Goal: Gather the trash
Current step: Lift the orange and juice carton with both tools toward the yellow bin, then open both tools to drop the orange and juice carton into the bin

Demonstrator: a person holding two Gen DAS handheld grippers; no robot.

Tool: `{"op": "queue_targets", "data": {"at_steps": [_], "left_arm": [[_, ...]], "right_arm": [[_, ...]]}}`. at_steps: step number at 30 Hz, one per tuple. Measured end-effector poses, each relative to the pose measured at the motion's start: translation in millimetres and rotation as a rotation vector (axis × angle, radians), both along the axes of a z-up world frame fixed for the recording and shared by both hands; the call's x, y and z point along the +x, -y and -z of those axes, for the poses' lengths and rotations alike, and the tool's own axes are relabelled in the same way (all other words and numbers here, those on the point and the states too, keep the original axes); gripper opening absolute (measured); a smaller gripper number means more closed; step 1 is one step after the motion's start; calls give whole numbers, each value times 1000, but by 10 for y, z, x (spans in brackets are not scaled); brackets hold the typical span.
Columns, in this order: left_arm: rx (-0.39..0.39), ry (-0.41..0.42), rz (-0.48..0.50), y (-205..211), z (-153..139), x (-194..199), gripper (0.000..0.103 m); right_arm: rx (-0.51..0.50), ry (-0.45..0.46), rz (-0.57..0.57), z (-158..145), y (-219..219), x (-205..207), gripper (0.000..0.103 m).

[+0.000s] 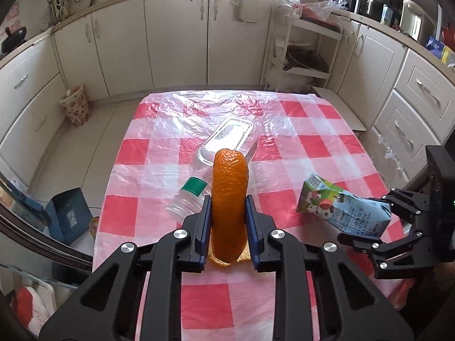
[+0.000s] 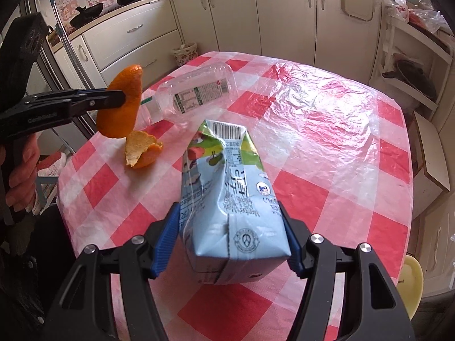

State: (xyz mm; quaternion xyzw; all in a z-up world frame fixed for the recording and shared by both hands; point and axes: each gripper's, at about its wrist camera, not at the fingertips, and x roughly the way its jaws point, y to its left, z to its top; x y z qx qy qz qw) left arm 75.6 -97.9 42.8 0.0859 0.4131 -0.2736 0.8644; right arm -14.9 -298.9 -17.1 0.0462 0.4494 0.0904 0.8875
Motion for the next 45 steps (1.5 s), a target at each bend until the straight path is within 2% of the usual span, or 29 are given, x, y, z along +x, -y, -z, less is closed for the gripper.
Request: {"op": "queue_targets", "data": {"at_steps": [7,17,22,24,27,32,34,36,39,42,45], "left_arm": [[-139,-49,3,-148,-267,-242,21],[-167,-50,100,309,-424,-744,21],[-174,-60,177,683,-445,-969,21],[-182,-69,212,856,-456,-1045,21],[-199,-94,266,1136,-439,-1145,21],[-211,-124,355,1710,-394,-1357,21],[-207,-141,383,1924,-335,-1427,21],[-196,-161,412,2147,-239,-1491,21],[-169,-213,446,2494,10,-1570,21],[-134,-273,466,2935,336,-1633,21],[-103,-336,478,3439,644,-1691,23]], "right_arm": [[51,72,77,-209,230,-199,62],[104,149,230,-398,734,-617,62],[125,147,430,-319,1335,-976,62],[136,116,538,-210,1642,-1125,62],[138,5,713,70,2123,-1253,62],[168,-240,876,587,2686,-1182,62],[192,-300,933,695,2887,-1203,63],[247,-238,985,551,3010,-1322,63],[293,-66,989,157,3054,-1460,68],[296,123,983,-317,2980,-1588,75],[290,252,982,-613,2917,-1673,78]]}}
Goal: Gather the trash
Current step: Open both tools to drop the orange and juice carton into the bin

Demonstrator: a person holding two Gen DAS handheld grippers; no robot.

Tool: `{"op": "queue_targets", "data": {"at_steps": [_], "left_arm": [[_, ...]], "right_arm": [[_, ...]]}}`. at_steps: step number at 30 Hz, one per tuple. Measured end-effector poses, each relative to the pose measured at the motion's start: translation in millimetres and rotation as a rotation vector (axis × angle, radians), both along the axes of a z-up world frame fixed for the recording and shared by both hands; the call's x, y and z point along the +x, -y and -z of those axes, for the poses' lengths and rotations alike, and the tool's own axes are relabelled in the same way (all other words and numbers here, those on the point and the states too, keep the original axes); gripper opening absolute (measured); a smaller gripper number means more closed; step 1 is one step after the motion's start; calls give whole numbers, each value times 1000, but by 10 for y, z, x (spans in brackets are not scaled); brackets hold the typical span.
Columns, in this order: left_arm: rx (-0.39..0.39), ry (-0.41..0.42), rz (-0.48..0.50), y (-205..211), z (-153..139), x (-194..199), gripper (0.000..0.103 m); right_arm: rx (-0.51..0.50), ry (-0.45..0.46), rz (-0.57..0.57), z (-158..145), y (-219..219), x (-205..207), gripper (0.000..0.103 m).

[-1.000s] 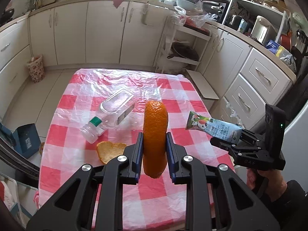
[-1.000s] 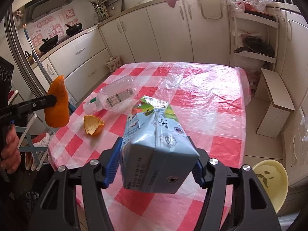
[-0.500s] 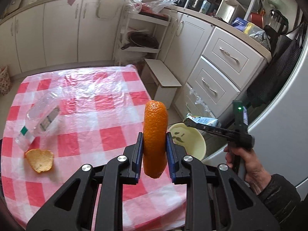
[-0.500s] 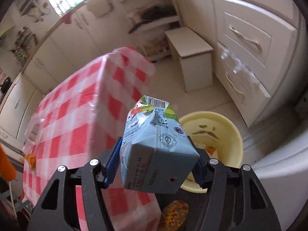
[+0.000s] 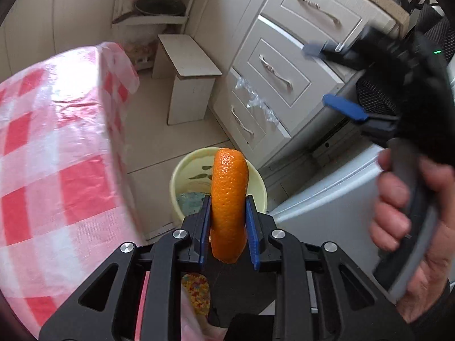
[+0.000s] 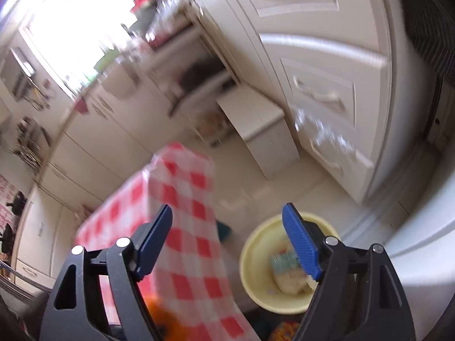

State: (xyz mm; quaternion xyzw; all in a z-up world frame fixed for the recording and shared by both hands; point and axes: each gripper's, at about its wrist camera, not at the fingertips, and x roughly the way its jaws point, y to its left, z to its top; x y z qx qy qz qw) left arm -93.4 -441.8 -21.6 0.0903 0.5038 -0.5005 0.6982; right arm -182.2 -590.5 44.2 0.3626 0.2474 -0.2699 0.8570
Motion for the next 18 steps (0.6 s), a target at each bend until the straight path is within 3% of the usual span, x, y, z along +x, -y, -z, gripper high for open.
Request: {"op": "queue_targets", "data": {"at_steps": [4,6,7,10,13,18], "left_arm": [[102,-63,6,617,421,-1,39],[124,-75,-2,740,505,36,43],[129,-72,-16,746,496,56,50],[92,-36,-50,590,357,79,66],[67,-14,-76,289,200,93,68],[0,-4,-201,-687,-113,110,80]], "right_arm": [[-88,28,10,-165,-51,29,78],[-86,21,11,-168,-11,40,78],[-78,22,13,-156,10,39,78],[-68,19,12,-161,54,59,78],[-75,28,-4,-217,-6,64,79],[-116,22,-63,-262,-212,230,81]]}}
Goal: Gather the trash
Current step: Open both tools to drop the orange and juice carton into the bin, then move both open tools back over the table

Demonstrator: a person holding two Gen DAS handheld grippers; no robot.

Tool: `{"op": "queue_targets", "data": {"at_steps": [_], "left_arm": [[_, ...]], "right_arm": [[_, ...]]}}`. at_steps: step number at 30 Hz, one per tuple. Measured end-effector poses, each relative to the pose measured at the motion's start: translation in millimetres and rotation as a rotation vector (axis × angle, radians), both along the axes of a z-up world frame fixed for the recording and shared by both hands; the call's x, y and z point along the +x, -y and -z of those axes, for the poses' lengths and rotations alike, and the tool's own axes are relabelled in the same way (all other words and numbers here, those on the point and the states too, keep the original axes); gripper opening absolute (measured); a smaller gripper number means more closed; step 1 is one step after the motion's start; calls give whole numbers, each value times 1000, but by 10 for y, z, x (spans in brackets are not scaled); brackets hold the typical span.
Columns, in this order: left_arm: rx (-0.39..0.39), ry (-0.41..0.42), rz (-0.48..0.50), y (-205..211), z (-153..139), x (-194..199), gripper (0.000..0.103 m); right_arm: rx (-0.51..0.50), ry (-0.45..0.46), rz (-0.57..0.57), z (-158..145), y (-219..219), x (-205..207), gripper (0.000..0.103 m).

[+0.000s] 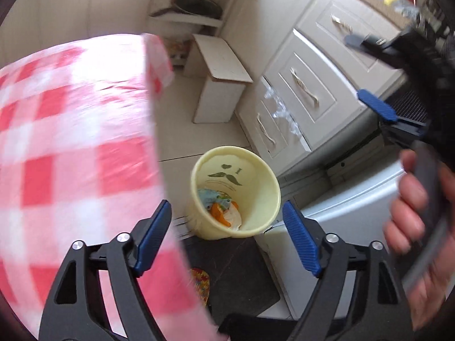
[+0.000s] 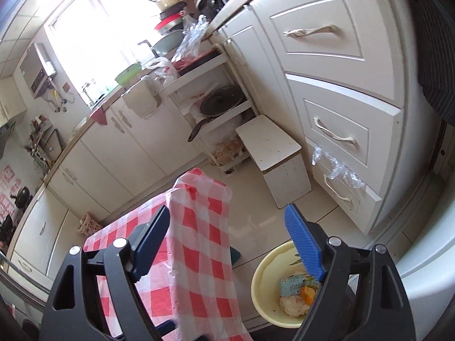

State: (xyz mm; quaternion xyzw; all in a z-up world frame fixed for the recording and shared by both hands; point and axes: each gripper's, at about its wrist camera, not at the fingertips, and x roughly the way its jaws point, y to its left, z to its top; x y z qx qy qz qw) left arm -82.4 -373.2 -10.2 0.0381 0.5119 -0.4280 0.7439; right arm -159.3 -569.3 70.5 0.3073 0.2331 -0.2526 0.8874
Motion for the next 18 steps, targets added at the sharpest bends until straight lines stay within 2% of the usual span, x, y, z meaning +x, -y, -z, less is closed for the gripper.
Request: {"op": "queue_targets", "data": {"at_steps": [5,10,14,18], "left_arm": [[27,23,-97,-1114,-147,-174,84],[74,47,-186,-1994,-251,-297,84],[40,54,-255,-2498,-400,-336,88],[-5,50,-266,-2727,-426,-333,88]], "right_arm": [[-53,-17,-110,-48,-374,263,83],[-87,-2,-235,-134,-967,447,83],[-114,31,-316,-171,-1467,368,87],[-137,25,-355,-107,-1838,314,87]]}}
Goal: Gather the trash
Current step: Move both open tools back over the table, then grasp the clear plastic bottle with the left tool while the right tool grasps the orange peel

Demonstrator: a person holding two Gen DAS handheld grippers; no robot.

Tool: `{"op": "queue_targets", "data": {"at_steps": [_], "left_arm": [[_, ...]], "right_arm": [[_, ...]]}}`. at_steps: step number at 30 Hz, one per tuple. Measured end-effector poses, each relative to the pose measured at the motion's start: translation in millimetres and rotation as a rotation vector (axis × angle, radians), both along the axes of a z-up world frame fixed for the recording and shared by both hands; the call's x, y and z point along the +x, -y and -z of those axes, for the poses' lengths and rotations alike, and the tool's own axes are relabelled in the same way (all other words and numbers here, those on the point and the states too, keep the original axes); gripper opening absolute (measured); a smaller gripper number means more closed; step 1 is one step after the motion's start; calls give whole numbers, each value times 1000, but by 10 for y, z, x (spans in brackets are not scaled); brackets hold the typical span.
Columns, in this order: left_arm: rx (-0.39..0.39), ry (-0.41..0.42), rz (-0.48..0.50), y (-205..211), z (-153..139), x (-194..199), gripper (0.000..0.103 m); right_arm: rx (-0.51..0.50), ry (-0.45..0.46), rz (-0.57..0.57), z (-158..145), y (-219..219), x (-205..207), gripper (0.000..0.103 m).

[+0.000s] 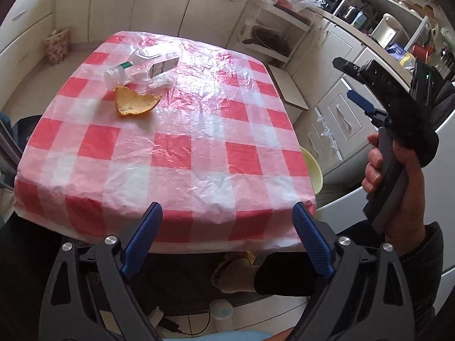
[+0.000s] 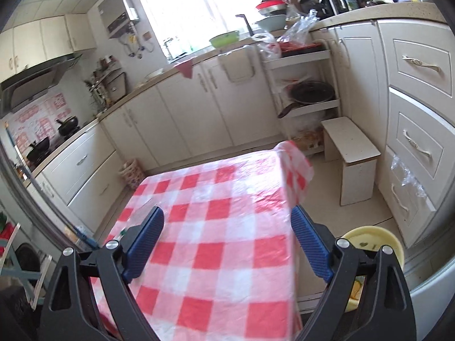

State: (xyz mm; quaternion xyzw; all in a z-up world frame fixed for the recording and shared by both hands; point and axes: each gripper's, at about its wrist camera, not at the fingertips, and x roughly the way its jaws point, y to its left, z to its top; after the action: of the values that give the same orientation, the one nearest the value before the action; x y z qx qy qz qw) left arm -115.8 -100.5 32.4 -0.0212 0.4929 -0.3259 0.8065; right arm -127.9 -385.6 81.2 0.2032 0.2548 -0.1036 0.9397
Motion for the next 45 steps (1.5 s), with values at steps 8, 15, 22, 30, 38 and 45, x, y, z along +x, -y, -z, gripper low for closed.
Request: {"op": "queue_targets", "data": {"at_steps": [8,15,22,30,38,45], "left_arm": [[-30,23,-50,-523,99,-50,88],[-28,1,-120,-805,256,19,88],[-12,16,-159,-906,286,107,88],[-25,-13,-323,-1468,377,439,88],[-26,4,-362,-1628,345,743,88],[-31,15,-383,-1681,313,1081,89]], "right_arm": [[-69,-82,-92,352,-633,240,87],[-135,-143,-177,570,-977,352,87],[-163,-165,-220,631,-1086,381,87],[-133,-219,-315,815,-1358,612,87],[-55,-281,-424,1102,-1776,1270,87],[65,-303,-395,1287,-1725,1637,68]]}}
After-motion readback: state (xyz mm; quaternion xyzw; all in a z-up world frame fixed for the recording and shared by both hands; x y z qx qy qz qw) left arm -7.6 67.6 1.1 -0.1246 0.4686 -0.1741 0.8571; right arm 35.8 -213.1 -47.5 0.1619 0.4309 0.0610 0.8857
